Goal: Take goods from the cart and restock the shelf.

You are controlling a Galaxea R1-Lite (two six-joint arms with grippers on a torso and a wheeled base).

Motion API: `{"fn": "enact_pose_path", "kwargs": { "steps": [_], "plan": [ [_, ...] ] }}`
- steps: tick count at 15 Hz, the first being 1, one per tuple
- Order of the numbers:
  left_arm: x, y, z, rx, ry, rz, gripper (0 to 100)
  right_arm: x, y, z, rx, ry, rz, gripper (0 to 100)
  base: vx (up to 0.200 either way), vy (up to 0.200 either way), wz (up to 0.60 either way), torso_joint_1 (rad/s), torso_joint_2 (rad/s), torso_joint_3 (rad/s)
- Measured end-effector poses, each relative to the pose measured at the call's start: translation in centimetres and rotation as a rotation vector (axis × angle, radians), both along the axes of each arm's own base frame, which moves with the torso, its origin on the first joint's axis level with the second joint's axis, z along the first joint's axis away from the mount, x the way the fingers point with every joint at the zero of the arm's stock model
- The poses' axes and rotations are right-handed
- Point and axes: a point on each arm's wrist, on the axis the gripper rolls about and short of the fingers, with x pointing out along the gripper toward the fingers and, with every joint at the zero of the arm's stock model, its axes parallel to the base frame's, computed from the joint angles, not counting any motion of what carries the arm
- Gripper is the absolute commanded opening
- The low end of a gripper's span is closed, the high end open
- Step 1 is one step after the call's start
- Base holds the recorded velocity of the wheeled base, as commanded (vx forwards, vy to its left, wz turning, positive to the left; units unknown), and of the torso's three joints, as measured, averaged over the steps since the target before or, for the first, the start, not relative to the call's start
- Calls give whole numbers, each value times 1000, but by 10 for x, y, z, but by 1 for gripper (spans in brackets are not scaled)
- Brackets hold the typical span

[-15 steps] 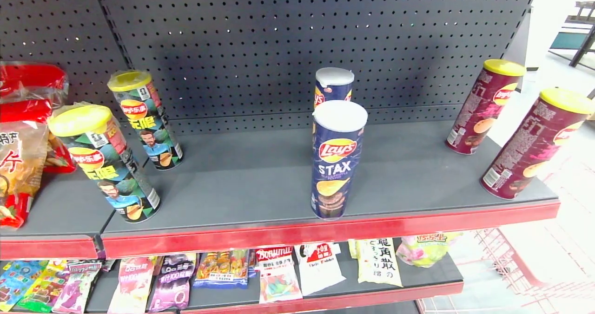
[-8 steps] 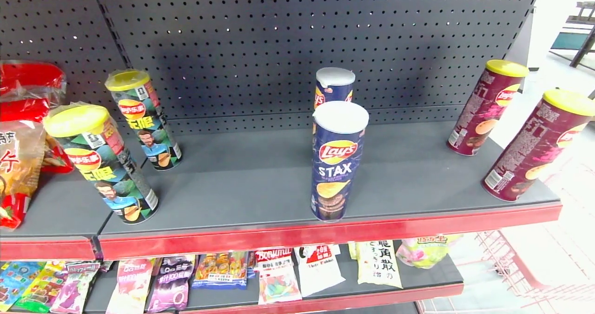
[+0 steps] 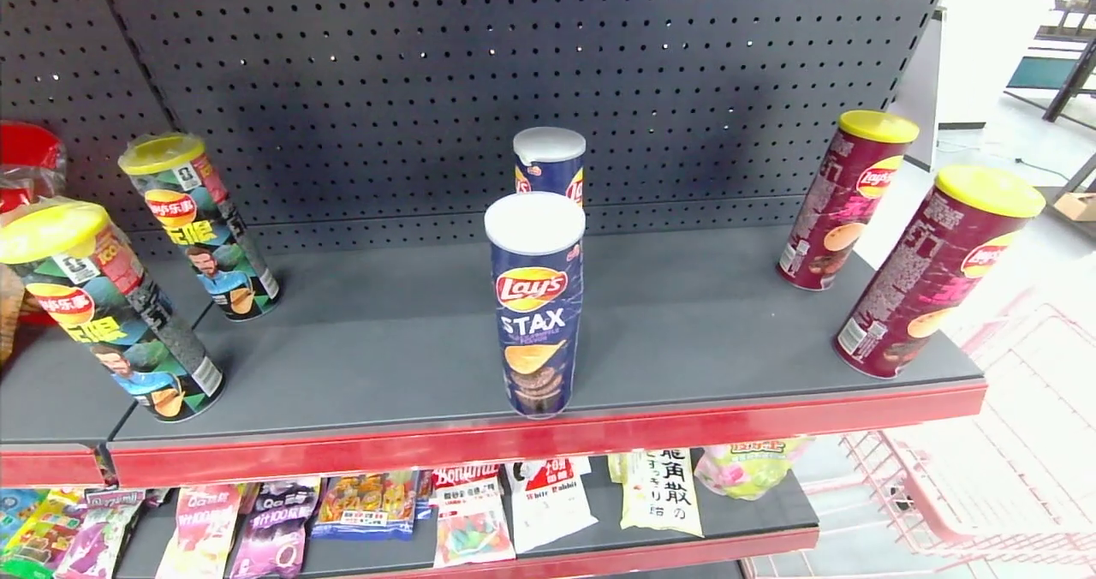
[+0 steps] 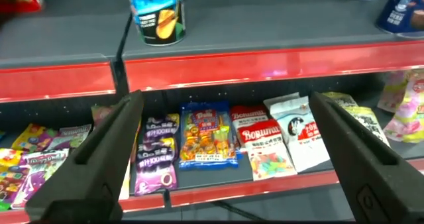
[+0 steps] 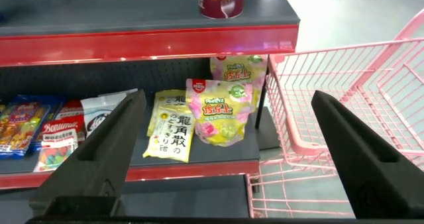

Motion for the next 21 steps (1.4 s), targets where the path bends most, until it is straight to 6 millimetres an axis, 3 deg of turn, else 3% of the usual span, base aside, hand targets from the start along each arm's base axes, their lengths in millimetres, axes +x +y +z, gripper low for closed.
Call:
{"fn": "enact_pose_path", "kwargs": {
  "steps": [21],
  "plan": [
    [0,0,0,-1,0,0,100,0,0,0,0,0,0,100,10,0,0,0,0,0]
  ]
}}
